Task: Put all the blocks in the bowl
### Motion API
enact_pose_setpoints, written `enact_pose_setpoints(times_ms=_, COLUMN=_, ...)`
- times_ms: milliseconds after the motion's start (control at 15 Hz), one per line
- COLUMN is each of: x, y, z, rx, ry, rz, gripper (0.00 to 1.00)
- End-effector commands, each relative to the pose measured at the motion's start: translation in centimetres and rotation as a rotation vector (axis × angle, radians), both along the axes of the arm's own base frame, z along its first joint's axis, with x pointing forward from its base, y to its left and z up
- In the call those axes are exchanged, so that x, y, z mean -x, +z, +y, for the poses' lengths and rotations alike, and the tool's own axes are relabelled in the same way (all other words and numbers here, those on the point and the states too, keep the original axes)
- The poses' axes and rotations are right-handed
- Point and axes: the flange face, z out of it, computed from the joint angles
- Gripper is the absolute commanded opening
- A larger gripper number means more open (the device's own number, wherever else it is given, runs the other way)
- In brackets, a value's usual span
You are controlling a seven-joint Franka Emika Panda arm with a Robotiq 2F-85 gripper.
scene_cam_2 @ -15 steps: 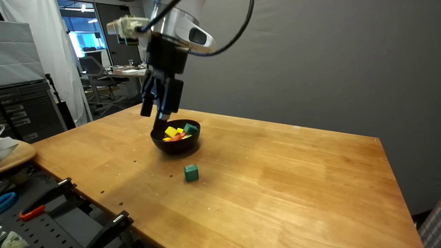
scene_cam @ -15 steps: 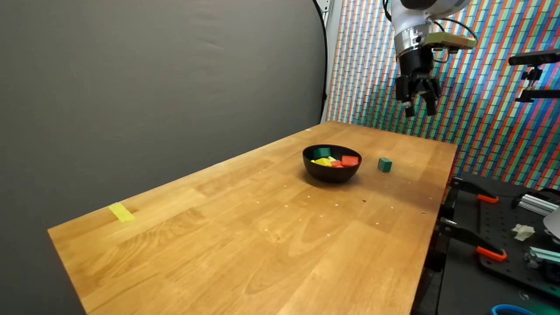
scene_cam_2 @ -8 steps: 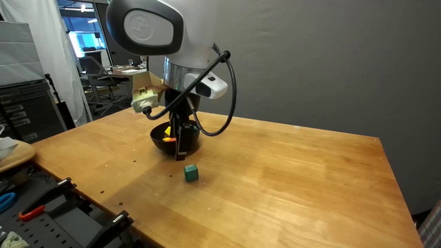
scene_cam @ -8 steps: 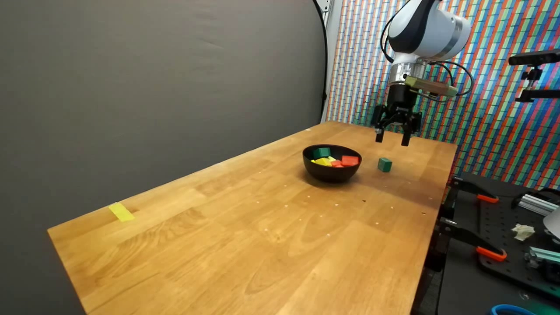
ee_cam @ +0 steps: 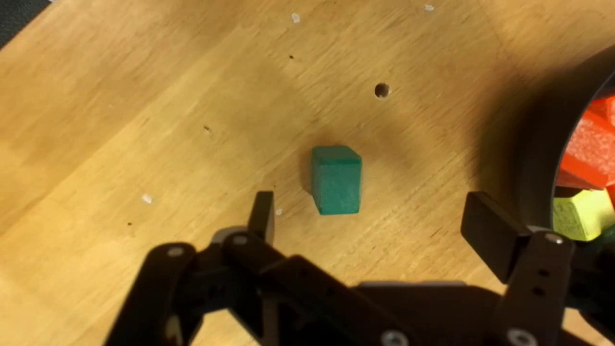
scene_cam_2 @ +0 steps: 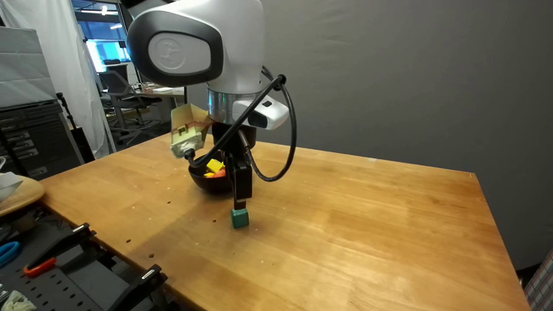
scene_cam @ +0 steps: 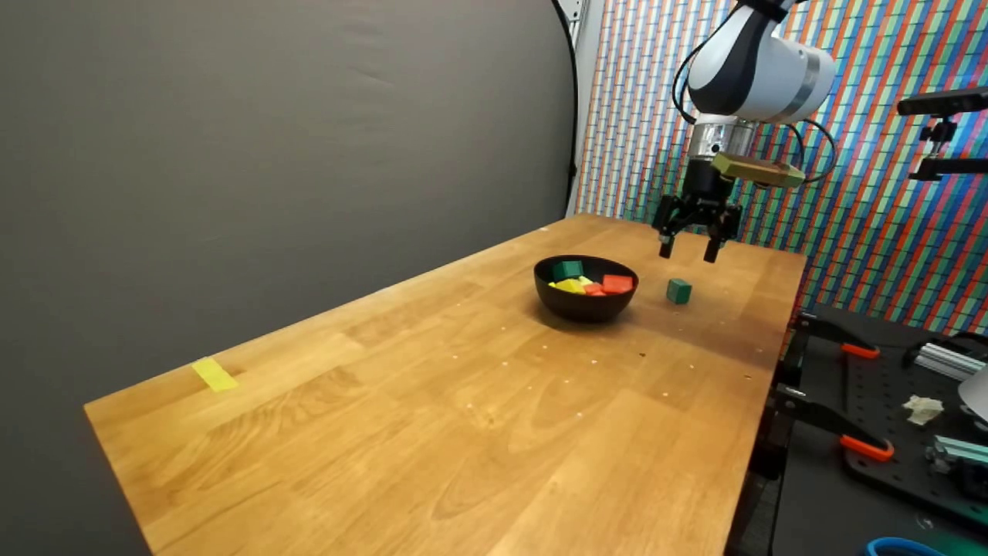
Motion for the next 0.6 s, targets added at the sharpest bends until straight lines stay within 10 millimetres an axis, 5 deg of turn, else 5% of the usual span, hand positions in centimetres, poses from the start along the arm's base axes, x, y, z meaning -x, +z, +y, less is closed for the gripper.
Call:
enact_pose_setpoints(times_ms=0, x=-1.1, y=-2.2, z=0.1, rx=-0.021, ry=0.005, rz=0.062, gripper=1.00)
enact_pose_setpoints(times_ms=200, x=-1.9, y=-3.8, z=0.1, rx=-0.029, ry=0.010, rz=0.104, gripper=0.98)
enact_pose_setpoints(times_ms=267, x=-2.2, y=-4.1, z=0.0, rx=-0.032, ry=0.010, rz=0.110, gripper=0.74)
enact_pose_setpoints(times_ms=333, x=-2.5, y=-4.4, z=-0.1, rx=-0.034, ry=0.009, rz=0.117, gripper=0.73)
enact_pose_setpoints(times_ms=533, x=-3.2, y=-4.9, z=-0.6, rx=-0.040, ry=0.006, rz=0.133, gripper=0.49)
